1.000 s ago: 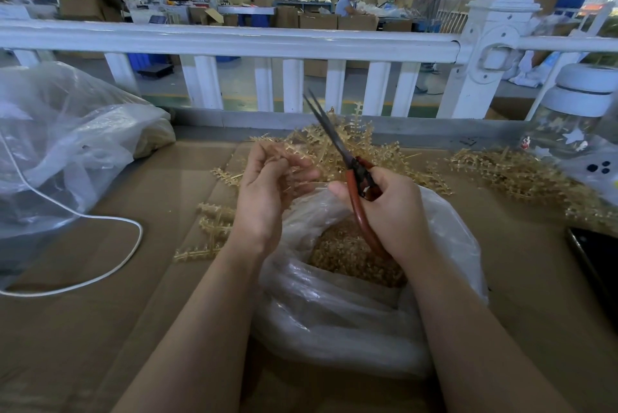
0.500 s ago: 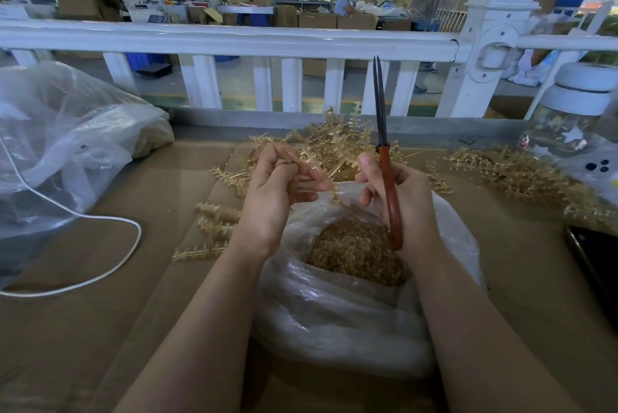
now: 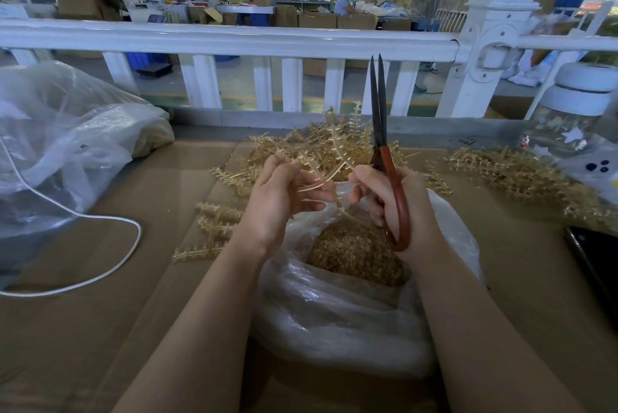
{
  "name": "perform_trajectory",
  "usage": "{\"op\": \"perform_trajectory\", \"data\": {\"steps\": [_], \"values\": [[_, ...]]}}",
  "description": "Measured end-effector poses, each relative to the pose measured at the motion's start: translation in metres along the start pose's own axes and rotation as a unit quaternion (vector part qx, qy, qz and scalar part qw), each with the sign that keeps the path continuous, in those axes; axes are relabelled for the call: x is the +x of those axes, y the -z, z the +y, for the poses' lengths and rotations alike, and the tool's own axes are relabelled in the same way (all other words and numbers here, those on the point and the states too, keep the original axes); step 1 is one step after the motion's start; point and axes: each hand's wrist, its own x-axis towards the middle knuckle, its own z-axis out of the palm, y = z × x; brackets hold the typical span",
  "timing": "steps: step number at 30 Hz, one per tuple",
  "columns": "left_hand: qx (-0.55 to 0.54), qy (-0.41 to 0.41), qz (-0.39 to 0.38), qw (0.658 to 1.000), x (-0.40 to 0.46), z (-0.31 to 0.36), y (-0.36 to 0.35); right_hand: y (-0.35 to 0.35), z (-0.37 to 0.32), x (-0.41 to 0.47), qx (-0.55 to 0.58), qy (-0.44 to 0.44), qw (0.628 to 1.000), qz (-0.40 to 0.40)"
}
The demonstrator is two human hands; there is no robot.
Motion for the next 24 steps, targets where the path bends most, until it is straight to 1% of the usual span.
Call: {"op": "perform_trajectory", "data": {"steps": [4, 6, 10, 12, 16, 21, 24], "values": [[0.023, 0.020, -0.030, 0.999, -0.0002, 0.0015, 0.0006, 0.0026, 0.0033, 0.0014, 0.014, 0.003, 1.000, -0.013], [0.034, 0.023, -0.031, 0.999, 0.0002, 0.0001, 0.0005, 0.0036, 0.0045, 0.0015, 0.025, 0.007, 0.999, -0.023], [-0.019, 0.016, -0.028, 0.999, 0.0001, 0.0000, 0.0002, 0.0040, 0.0067, 0.0021, 0.034, 0.013, 0.999, -0.034], [-0.045, 0.006, -0.034, 0.998, -0.0006, 0.0018, 0.0009, 0.0036, 0.0080, 0.0030, 0.031, 0.009, 0.999, -0.032], [-0.059, -0.021, -0.038, 0.997, -0.0011, 0.0035, -0.0006, 0.0042, 0.0090, 0.0042, 0.027, 0.005, 0.999, -0.035], [-0.028, -0.051, -0.039, 0.998, -0.0013, 0.0025, 0.0010, 0.0051, 0.0081, 0.0052, 0.031, -0.002, 0.999, -0.038], [-0.033, -0.053, -0.035, 0.997, 0.0002, 0.0012, 0.0019, 0.0063, 0.0092, 0.0059, 0.030, 0.002, 0.999, -0.039]]}}
